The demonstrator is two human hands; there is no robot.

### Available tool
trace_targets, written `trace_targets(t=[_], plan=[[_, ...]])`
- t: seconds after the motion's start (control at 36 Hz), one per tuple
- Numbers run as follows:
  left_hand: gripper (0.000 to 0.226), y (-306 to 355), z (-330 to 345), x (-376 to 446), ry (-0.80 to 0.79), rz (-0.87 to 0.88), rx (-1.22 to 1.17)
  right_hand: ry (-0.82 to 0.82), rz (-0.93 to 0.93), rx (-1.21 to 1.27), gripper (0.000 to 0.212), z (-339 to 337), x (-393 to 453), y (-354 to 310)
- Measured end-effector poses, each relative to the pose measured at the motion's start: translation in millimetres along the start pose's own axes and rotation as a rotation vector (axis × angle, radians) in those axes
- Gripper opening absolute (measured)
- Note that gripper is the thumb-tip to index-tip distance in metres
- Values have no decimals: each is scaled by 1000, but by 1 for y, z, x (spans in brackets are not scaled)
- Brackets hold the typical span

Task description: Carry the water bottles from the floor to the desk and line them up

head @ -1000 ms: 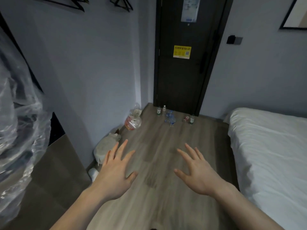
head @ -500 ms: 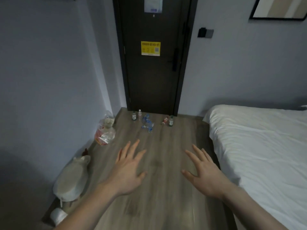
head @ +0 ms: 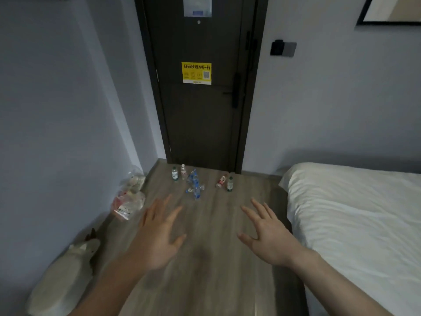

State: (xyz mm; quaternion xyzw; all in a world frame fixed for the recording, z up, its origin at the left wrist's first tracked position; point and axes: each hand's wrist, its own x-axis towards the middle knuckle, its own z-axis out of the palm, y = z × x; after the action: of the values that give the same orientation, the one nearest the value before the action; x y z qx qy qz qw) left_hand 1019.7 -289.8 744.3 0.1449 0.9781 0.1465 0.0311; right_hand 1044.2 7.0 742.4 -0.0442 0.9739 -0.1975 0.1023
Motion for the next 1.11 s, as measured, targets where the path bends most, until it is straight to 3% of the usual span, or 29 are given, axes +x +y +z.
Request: trace_targets(t=[0.28, 0.56, 0.94, 1.11], plan=[[73, -14, 24, 106, -52, -133, 31, -87, -59, -33, 75, -41, 132, 44], [80, -64, 32, 269, -111, -219, -42, -93, -14, -57, 77, -61, 287, 88], [72, -78, 56, 493, -194, -121, 29, -151, 97, -56, 77, -94, 457, 143], [70, -77, 82, 570, -218, -171, 10, -193, 82, -44, 77, -106, 540, 187]])
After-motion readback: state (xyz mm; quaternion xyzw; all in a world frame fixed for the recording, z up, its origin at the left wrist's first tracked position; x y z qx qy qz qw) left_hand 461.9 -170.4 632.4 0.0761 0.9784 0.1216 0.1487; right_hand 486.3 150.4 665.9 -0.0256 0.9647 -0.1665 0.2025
